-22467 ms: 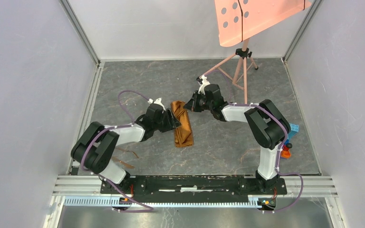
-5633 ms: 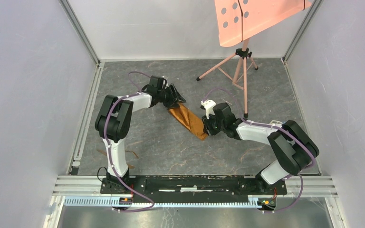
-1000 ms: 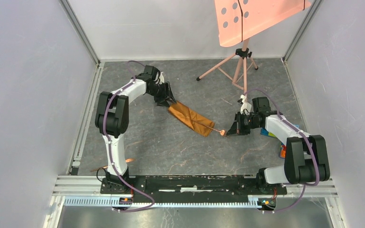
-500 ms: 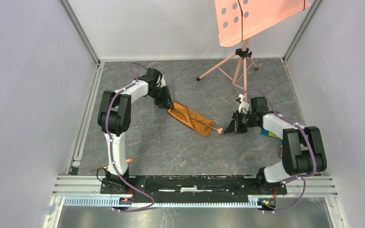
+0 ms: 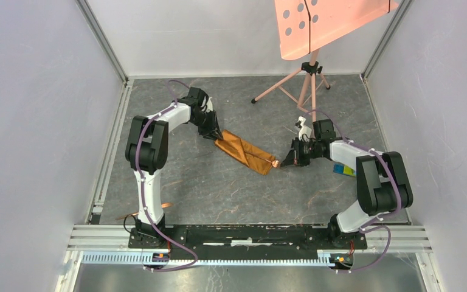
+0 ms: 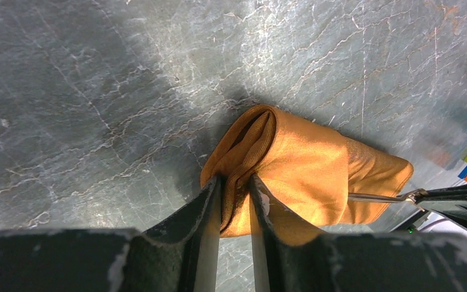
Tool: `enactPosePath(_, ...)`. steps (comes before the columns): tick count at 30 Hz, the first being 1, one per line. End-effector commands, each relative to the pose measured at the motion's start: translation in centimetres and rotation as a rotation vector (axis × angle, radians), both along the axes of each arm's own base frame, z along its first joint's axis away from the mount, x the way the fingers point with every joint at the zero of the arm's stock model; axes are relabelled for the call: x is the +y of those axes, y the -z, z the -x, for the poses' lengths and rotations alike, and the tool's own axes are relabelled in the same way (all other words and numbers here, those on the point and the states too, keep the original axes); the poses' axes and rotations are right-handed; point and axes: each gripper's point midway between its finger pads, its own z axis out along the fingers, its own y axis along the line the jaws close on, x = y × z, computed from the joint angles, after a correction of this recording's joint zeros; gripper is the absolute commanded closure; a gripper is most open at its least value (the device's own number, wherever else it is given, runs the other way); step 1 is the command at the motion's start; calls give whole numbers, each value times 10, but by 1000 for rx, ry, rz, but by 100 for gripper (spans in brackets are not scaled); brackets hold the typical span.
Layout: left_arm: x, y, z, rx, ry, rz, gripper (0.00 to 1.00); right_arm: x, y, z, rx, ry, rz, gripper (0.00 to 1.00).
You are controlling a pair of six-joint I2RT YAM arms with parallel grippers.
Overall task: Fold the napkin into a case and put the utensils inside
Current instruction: Insert the fork into the folded napkin.
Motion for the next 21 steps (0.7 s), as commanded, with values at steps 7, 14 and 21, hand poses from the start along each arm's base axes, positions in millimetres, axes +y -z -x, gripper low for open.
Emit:
enactPosePath(7, 1, 7, 2, -11, 68, -51, 71, 23, -19, -44, -99, -23, -50, 100)
enactPosePath(14, 1, 5, 3, -20, 79, -63, 72, 41, -18, -58, -104, -42, -78, 100)
enactPosePath(21, 0, 3, 3, -25, 84, -67, 72, 52, -12, -63, -88, -48, -91, 100)
